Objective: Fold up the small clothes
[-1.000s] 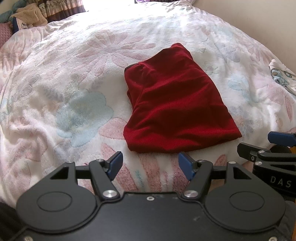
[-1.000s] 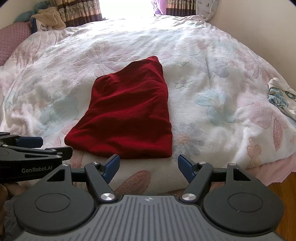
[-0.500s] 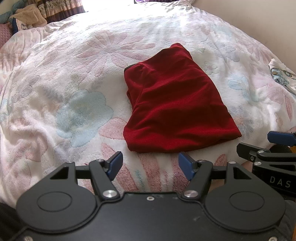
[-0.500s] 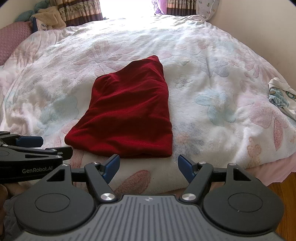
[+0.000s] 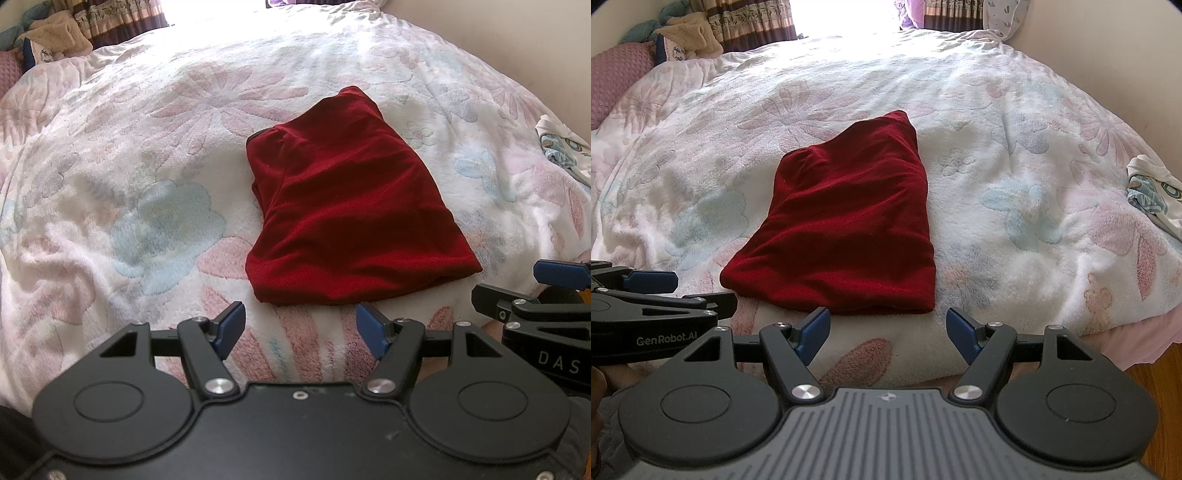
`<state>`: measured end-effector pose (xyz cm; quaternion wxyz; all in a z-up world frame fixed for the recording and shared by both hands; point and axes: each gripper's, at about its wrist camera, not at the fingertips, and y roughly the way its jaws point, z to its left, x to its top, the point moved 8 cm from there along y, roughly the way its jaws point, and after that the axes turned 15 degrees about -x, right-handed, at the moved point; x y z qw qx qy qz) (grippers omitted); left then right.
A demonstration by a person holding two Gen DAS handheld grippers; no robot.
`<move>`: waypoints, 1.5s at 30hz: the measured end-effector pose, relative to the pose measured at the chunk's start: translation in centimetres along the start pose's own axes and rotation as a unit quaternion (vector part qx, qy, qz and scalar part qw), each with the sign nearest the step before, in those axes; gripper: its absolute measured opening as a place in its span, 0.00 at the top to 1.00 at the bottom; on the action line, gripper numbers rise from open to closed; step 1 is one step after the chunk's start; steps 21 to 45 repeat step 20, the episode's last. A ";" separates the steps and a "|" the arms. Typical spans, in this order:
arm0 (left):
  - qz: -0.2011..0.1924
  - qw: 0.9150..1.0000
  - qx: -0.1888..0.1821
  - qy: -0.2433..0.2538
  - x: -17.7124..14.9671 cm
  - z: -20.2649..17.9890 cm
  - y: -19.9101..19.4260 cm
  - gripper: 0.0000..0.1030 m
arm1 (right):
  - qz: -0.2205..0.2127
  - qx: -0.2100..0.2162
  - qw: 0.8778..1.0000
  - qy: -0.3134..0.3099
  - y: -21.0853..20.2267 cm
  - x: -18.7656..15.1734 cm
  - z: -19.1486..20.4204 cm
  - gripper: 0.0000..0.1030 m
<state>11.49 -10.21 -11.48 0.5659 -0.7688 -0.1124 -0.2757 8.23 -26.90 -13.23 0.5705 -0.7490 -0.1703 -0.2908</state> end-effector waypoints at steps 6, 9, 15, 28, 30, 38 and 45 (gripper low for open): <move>0.002 1.000 -0.001 0.002 -0.1 0.1 -0.1 0.34 | 0.000 0.000 1.000 0.000 0.0 0.0 0.0 0.18; 0.002 1.000 -0.001 0.003 -0.1 0.1 -0.1 0.34 | 0.000 -0.001 1.000 0.000 0.0 0.0 0.0 0.18; 0.002 1.000 -0.001 0.003 -0.1 0.0 -0.1 0.34 | 0.001 0.000 1.000 0.000 0.0 0.0 0.0 0.18; -0.005 1.000 -0.005 0.001 -0.1 0.1 -0.3 0.34 | 0.001 0.000 1.000 0.000 0.0 0.0 0.0 0.18; -0.005 1.000 -0.005 0.001 -0.1 0.1 -0.3 0.34 | 0.001 0.000 1.000 0.000 0.0 0.0 0.0 0.18; -0.005 1.000 -0.005 0.001 -0.1 0.1 -0.3 0.34 | 0.001 0.000 1.000 0.000 0.0 0.0 0.0 0.18; -0.005 1.000 -0.005 0.001 -0.1 0.1 -0.3 0.34 | 0.001 0.000 1.000 0.000 0.0 0.0 0.0 0.18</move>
